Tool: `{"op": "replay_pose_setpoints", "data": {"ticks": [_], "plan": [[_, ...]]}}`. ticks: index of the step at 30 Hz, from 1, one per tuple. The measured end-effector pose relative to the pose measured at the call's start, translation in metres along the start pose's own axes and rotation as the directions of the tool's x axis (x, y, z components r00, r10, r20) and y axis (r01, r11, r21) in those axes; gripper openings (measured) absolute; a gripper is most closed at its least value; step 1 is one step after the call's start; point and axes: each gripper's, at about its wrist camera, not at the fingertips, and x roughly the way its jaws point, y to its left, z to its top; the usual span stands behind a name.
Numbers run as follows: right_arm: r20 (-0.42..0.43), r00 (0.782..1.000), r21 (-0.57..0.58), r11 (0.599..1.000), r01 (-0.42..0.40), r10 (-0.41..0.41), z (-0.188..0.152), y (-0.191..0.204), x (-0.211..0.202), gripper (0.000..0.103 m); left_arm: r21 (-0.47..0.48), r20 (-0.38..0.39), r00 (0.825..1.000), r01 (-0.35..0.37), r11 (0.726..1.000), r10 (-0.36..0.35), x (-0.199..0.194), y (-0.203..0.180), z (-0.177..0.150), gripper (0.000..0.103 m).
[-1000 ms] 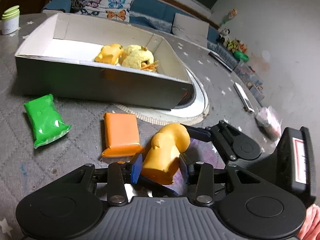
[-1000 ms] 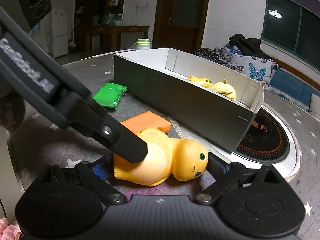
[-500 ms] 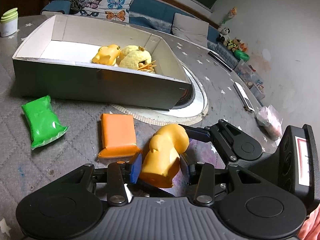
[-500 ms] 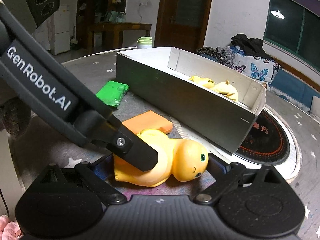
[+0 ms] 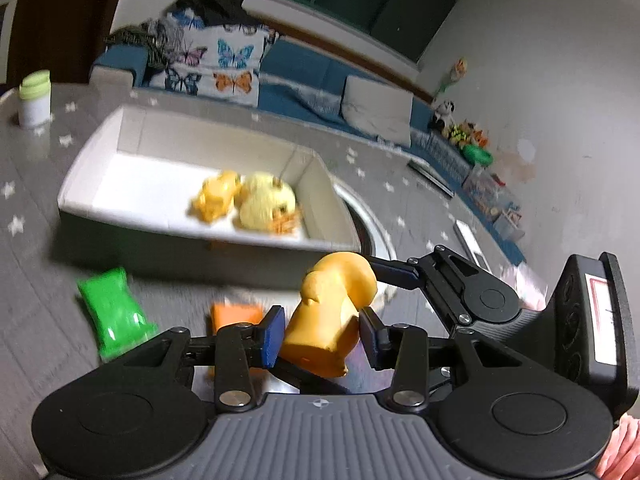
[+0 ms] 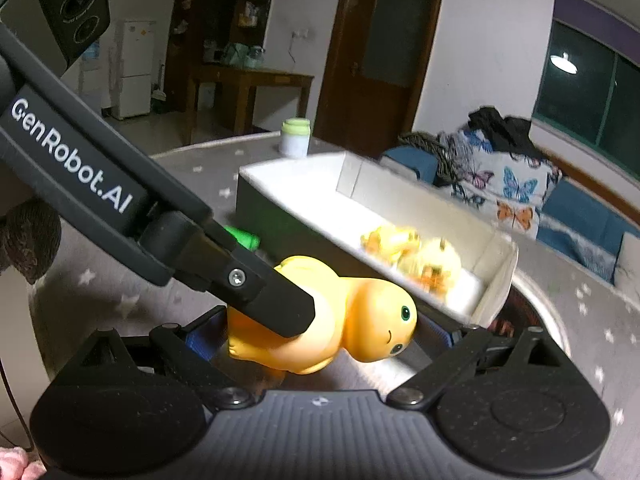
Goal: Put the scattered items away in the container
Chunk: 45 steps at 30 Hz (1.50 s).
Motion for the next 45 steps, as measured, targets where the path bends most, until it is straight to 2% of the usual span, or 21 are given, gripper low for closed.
{"op": "replay_pose_setpoints", "data": {"ticks": [1,3,6,10,11,12,14,17,22,27,31,37,40,43,45], "plan": [[0.006,1.000,-0.005,1.000,0.001,-0.001,0.004,-0.001,0.001,0.097,0.007,0.010,1.000,-0.003,1.000,0.003,-0.002,0.000,0.006,0.041],[0.024,1.000,-0.026,1.000,0.002,-0.002,0.018,-0.007,0.004,0.097,0.020,0.030,1.000,-0.003,1.000,0.002,-0.004,0.000,0.018,0.030],[0.042,0.999,-0.053,0.999,-0.010,0.013,0.034,-0.013,0.010,0.097,0.002,0.035,0.999,0.030,1.000,-0.030,-0.002,0.006,0.035,0.030],[0.042,0.999,-0.079,0.997,-0.013,0.016,0.051,-0.015,0.025,0.095,-0.003,0.035,0.999,0.030,1.000,-0.030,0.006,0.010,0.046,0.029],[0.042,0.999,-0.082,0.997,-0.012,0.016,0.052,-0.015,0.029,0.077,-0.002,0.030,0.999,0.032,0.999,-0.032,0.009,0.010,0.045,0.029],[0.039,0.999,-0.080,0.997,-0.021,0.024,0.053,-0.015,0.031,0.064,0.000,0.024,0.999,0.034,0.999,-0.034,0.011,0.011,0.044,0.029],[0.027,0.998,-0.038,0.998,-0.051,0.052,0.053,-0.018,0.036,0.064,-0.003,0.012,0.999,0.030,1.000,-0.030,0.016,0.013,0.041,0.030],[0.011,1.000,-0.029,0.999,-0.024,0.025,0.046,-0.017,0.044,0.066,-0.004,0.000,1.000,0.015,1.000,-0.015,0.019,0.018,0.035,0.030],[-0.003,0.998,-0.019,0.998,-0.057,0.057,0.034,-0.011,0.045,0.069,-0.012,0.035,0.999,-0.001,1.000,0.001,0.004,0.031,0.025,0.030],[0.008,0.997,-0.015,0.997,-0.081,0.081,0.025,-0.006,0.037,0.080,-0.092,0.077,0.996,-0.037,0.995,0.044,-0.020,0.057,0.011,0.030],[0.004,0.991,-0.022,0.991,-0.132,0.132,0.020,0.003,0.033,0.084,-0.152,0.098,0.993,-0.054,0.987,0.070,-0.037,0.074,-0.007,0.032],[-0.016,0.981,-0.049,0.980,-0.195,0.194,0.006,0.030,0.027,0.084,-0.201,0.129,0.988,-0.058,0.978,0.085,-0.055,0.085,-0.044,0.032],[-0.015,0.973,-0.047,0.972,-0.231,0.231,-0.001,0.038,0.017,0.085,-0.201,0.160,0.982,-0.067,0.977,0.100,-0.060,0.085,-0.066,0.032],[-0.004,0.964,-0.050,0.963,-0.264,0.265,-0.007,0.046,0.008,0.087,-0.268,0.263,0.956,-0.057,0.962,0.130,-0.062,0.091,-0.087,0.032],[0.000,0.961,-0.053,0.960,-0.275,0.276,-0.013,0.053,0.003,0.088,-0.308,0.271,0.953,-0.048,0.950,0.136,-0.056,0.095,-0.094,0.032]]}}
